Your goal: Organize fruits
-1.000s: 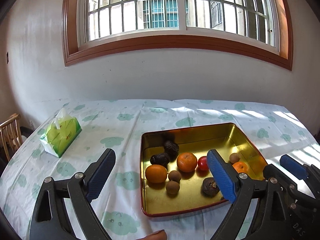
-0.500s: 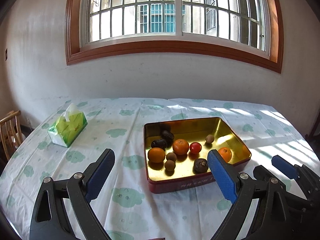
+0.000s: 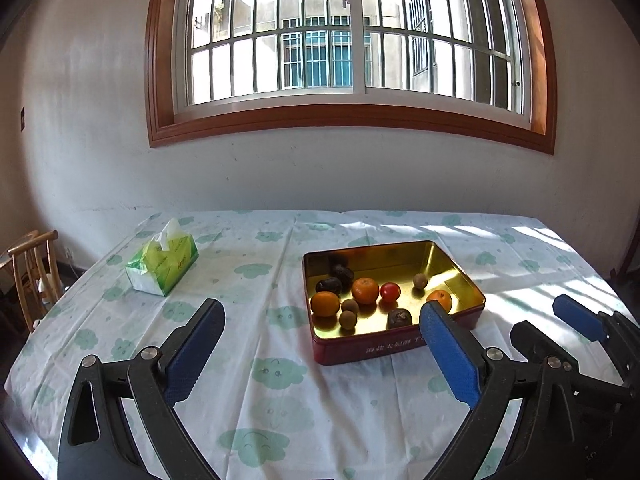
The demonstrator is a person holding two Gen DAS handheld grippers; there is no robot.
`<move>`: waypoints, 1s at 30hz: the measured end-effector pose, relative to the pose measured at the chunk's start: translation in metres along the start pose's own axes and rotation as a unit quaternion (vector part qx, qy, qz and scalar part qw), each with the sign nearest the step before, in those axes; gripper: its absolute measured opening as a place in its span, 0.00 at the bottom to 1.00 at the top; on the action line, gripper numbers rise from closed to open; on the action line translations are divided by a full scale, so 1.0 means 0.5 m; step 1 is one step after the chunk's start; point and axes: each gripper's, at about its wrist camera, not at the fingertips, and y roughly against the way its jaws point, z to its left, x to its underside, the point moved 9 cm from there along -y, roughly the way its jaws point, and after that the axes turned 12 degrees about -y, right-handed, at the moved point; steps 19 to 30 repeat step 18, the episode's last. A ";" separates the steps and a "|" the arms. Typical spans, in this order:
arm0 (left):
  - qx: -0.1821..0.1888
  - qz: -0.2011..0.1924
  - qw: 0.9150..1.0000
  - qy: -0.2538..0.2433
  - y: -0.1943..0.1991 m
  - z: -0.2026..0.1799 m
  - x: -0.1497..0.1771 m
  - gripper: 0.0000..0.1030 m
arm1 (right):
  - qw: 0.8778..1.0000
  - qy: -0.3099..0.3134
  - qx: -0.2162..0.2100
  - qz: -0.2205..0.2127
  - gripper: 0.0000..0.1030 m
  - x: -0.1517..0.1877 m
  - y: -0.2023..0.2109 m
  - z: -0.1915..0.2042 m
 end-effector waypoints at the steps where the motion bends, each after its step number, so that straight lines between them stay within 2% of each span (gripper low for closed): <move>1: -0.002 -0.001 1.000 -0.002 0.005 0.000 0.000 0.95 | 1.000 0.003 0.000 -0.003 0.58 -0.002 0.005 0.004; 6: -0.006 -0.005 1.000 -0.006 0.025 0.001 0.003 0.96 | 1.000 0.007 -0.001 -0.016 0.63 -0.010 0.027 0.013; 10: -0.007 -0.004 1.000 -0.005 0.027 0.000 0.006 0.98 | 1.000 -0.002 0.001 -0.013 0.71 -0.006 0.026 -0.005; 14: -0.005 -0.002 1.000 -0.006 0.018 -0.002 0.011 0.99 | 1.000 -0.011 0.016 0.023 0.73 0.016 -0.010 -0.059; 16: -0.016 0.001 1.000 -0.009 0.013 0.002 0.015 0.99 | 0.997 -0.009 0.042 0.058 0.78 0.035 -0.046 -0.112; 18: -0.009 0.013 1.000 -0.007 -0.002 0.002 0.022 0.99 | 0.994 -0.011 0.069 0.088 0.78 0.053 -0.081 -0.179; 30: -0.009 0.013 1.000 -0.007 -0.002 0.002 0.022 0.99 | 0.994 -0.011 0.069 0.088 0.78 0.053 -0.081 -0.179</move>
